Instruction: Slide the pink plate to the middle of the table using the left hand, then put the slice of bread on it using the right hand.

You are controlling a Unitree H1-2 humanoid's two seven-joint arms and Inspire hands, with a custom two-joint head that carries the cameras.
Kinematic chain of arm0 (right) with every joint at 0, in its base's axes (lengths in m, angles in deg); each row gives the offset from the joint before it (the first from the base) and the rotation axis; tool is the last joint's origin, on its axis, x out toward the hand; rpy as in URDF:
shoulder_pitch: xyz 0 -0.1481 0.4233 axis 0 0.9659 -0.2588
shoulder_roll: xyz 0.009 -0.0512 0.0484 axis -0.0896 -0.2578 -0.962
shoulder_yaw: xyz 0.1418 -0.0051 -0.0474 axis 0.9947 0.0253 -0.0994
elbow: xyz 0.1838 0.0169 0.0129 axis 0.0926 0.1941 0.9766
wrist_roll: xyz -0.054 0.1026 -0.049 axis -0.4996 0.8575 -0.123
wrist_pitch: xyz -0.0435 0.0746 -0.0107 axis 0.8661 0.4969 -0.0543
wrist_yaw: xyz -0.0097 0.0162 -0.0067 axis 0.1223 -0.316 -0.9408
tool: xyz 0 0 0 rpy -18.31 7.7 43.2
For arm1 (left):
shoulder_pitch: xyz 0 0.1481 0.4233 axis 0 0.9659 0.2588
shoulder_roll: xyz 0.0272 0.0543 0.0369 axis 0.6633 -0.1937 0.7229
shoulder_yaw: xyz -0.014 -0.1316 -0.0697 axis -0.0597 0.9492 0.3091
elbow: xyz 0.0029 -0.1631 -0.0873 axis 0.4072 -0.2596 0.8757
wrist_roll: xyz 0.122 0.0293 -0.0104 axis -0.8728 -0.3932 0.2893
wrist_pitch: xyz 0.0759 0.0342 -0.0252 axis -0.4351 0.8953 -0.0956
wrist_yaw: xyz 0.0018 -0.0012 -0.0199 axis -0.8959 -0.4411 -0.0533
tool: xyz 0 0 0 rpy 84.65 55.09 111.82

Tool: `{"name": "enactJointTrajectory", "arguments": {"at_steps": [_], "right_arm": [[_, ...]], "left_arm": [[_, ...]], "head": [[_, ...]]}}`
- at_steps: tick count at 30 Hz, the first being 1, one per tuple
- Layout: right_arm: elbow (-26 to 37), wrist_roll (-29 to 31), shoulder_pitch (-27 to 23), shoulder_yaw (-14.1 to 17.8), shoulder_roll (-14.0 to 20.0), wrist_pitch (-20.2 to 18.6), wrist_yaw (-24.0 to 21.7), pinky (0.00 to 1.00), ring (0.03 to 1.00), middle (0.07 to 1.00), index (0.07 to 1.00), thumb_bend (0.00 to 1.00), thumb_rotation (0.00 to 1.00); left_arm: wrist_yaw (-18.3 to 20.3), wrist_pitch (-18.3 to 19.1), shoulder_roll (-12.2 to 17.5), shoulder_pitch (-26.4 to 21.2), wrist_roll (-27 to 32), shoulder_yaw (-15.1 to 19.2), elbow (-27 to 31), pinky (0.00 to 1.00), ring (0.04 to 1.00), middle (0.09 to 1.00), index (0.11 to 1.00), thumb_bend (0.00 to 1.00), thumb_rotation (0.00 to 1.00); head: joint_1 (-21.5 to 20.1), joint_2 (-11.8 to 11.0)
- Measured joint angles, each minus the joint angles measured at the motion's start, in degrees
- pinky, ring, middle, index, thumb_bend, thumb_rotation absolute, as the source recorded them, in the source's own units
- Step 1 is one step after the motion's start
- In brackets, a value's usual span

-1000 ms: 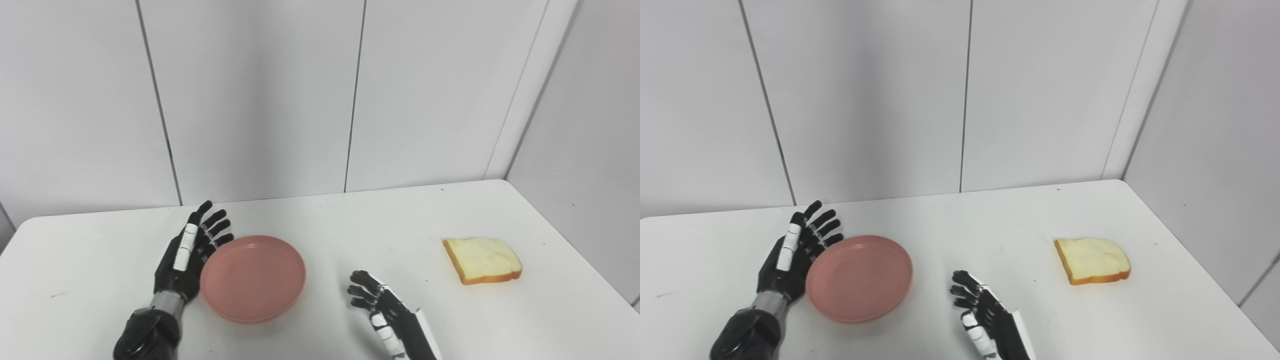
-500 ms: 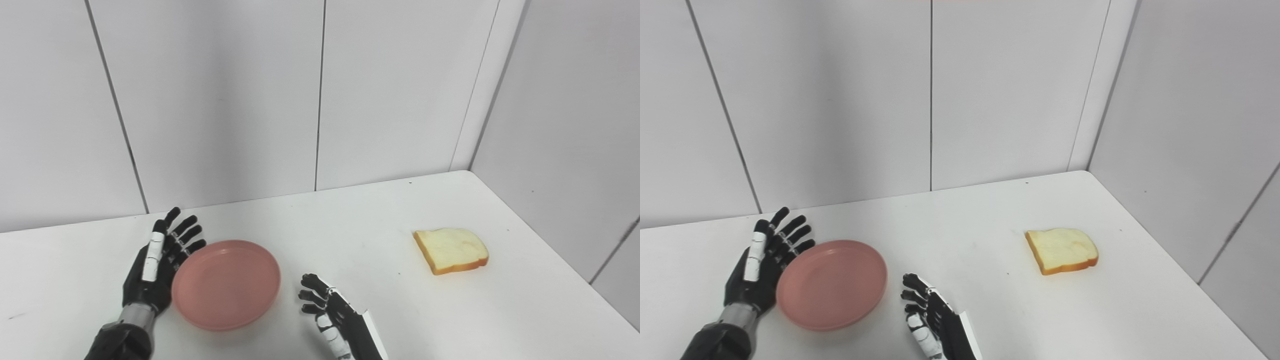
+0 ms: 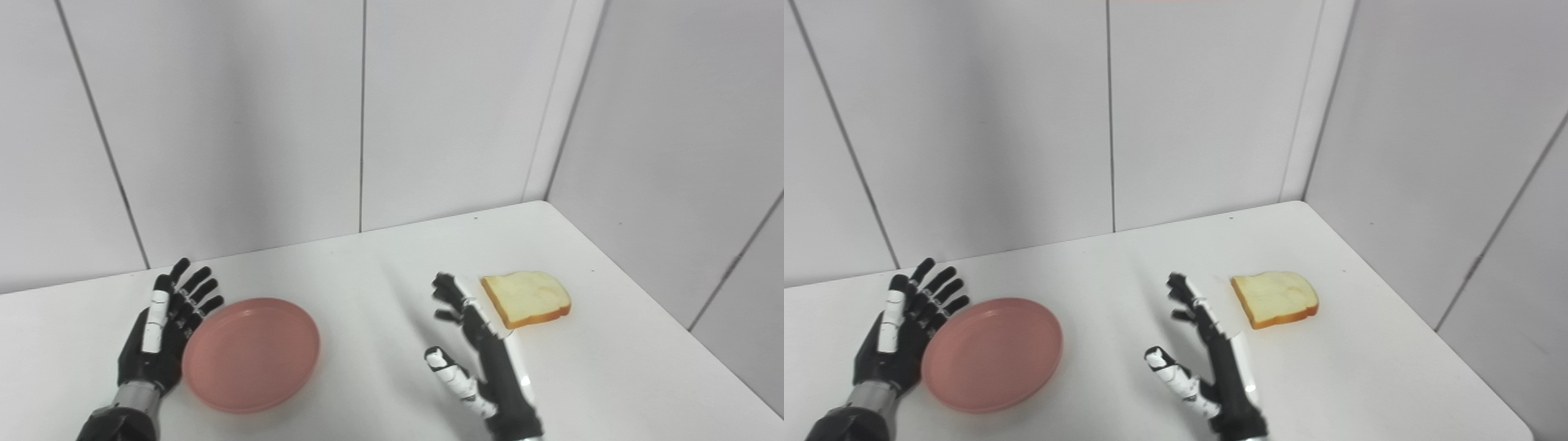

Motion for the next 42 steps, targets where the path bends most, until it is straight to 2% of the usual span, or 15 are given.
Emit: {"name": "enactJointTrajectory", "arguments": {"at_steps": [5, 8, 11, 16, 18, 20, 23, 26, 29, 31, 32, 35, 39, 42], "right_arm": [[0.43, 1.25, -0.05, 3.82, 6.23, -0.03, -2.02, 0.79, 0.89, 0.914, 0.907, 0.77, 0.8], [0.39, 2.24, -0.99, 5.8, 10.1, -0.34, -3.83, 0.84, 0.912, 0.935, 0.921, 0.83, 0.79], [0.23, 2.38, -2.6, 8.33, 14.57, -2.19, -5.48, 0.85, 0.905, 0.939, 0.936, 0.87, 0.76], [-1.12, 0.81, -4.89, 11.99, 22.56, -2.62, -7.16, 0.87, 0.914, 0.945, 0.941, 0.9, 0.7], [-3.38, -0.83, -5.75, 12.4, 25.48, -2.52, -7.9, 0.9, 0.945, 0.958, 0.944, 0.91, 0.69], [-6.2, -2.68, -6.33, 12.28, 28.39, -2.36, -9.05, 0.93, 0.968, 0.971, 0.954, 0.96, 0.73], [-10.34, -5.08, -6.98, 11.59, 33.64, -2.41, -12.3, 0.92, 0.963, 0.972, 0.947, 0.99, 0.74], [-14.35, -7.26, -9.67, 9.38, 39.92, -2.48, -16.55, 0.91, 0.958, 0.967, 0.931, 1.0, 0.65], [-15.52, -9.09, -12.53, 6.89, 44.79, -2.99, -20.8, 0.93, 0.975, 0.981, 0.943, 1.0, 0.6], [-15.8, -9.42, -14.66, 4.94, 46.67, -3.59, -23.88, 0.93, 0.986, 0.993, 0.962, 1.0, 0.55], [-16.42, -9.86, -16.36, 2.98, 47.81, -4.42, -26.25, 0.93, 0.995, 0.998, 0.977, 1.0, 0.51], [-18.22, -11.9, -20.41, -1.86, 49.87, -7.51, -32.9, 0.92, 0.99, 0.995, 0.995, 1.0, 0.46], [-18.96, -13.76, -22.98, -4.26, 49.98, -8.84, -35.62, 0.88, 0.959, 0.979, 0.991, 1.0, 0.36], [-19.96, -15.72, -24.39, -5.85, 49.99, -8.86, -36.56, 0.82, 0.933, 0.969, 0.994, 1.0, 0.32]], "left_arm": [[0.32, -0.56, 0.52, -0.6, 0.09, 0.6, -1.55, 0.81, 0.871, 0.854, 0.927, 0.88, 0.73], [0.85, -0.59, 0.53, -0.88, 0.34, 0.79, -1.94, 0.81, 0.872, 0.851, 0.928, 0.87, 0.73], [1.11, -0.92, 0.53, -1.19, 0.33, 0.83, -2.65, 0.81, 0.872, 0.854, 0.923, 0.87, 0.73], [1.15, -1.61, 0.47, -1.64, 0.3, 0.83, -3.54, 0.79, 0.857, 0.846, 0.916, 0.88, 0.72], [1.14, -1.84, 0.48, -1.75, 0.28, 0.82, -3.85, 0.79, 0.857, 0.848, 0.92, 0.89, 0.73], [1.14, -2.09, 0.47, -1.8, 0.25, 0.77, -3.97, 0.79, 0.862, 0.848, 0.923, 0.9, 0.73], [1.14, -2.29, 0.46, -1.84, -0.03, 0.58, -3.95, 0.79, 0.864, 0.844, 0.924, 0.9, 0.74], [1.14, -2.34, 0.61, -1.84, -0.11, 0.5, -3.93, 0.81, 0.866, 0.85, 0.932, 0.9, 0.74], [1.14, -2.33, 0.62, -1.83, -0.11, 0.43, -3.86, 0.8, 0.868, 0.852, 0.937, 0.89, 0.75], [1.12, -2.33, 0.6, -1.81, -0.13, 0.37, -3.78, 0.79, 0.86, 0.848, 0.93, 0.9, 0.74], [1.1, -2.32, 0.59, -1.81, -0.14, 0.34, -3.77, 0.79, 0.859, 0.847, 0.932, 0.9, 0.74], [1.08, -2.21, 0.49, -1.82, -0.14, 0.22, -3.65, 0.78, 0.858, 0.846, 0.934, 0.9, 0.74], [1.07, -2.03, 0.39, -1.8, -0.24, 0.11, -3.27, 0.78, 0.858, 0.845, 0.934, 0.9, 0.75], [0.99, -2.02, 0.4, -1.79, -0.26, 0.08, -3.25, 0.78, 0.86, 0.848, 0.937, 0.89, 0.75]], "head": [[-0.53, -0.44], [-0.7, -0.7], [-0.53, -0.97], [0.0, -0.88], [0.17, -0.88], [0.35, -0.79], [0.53, -0.7], [0.7, -0.62], [0.79, -0.62], [0.79, -0.62], [0.79, -0.62], [0.97, -0.44], [0.97, -0.44], [1.23, -0.26]]}}
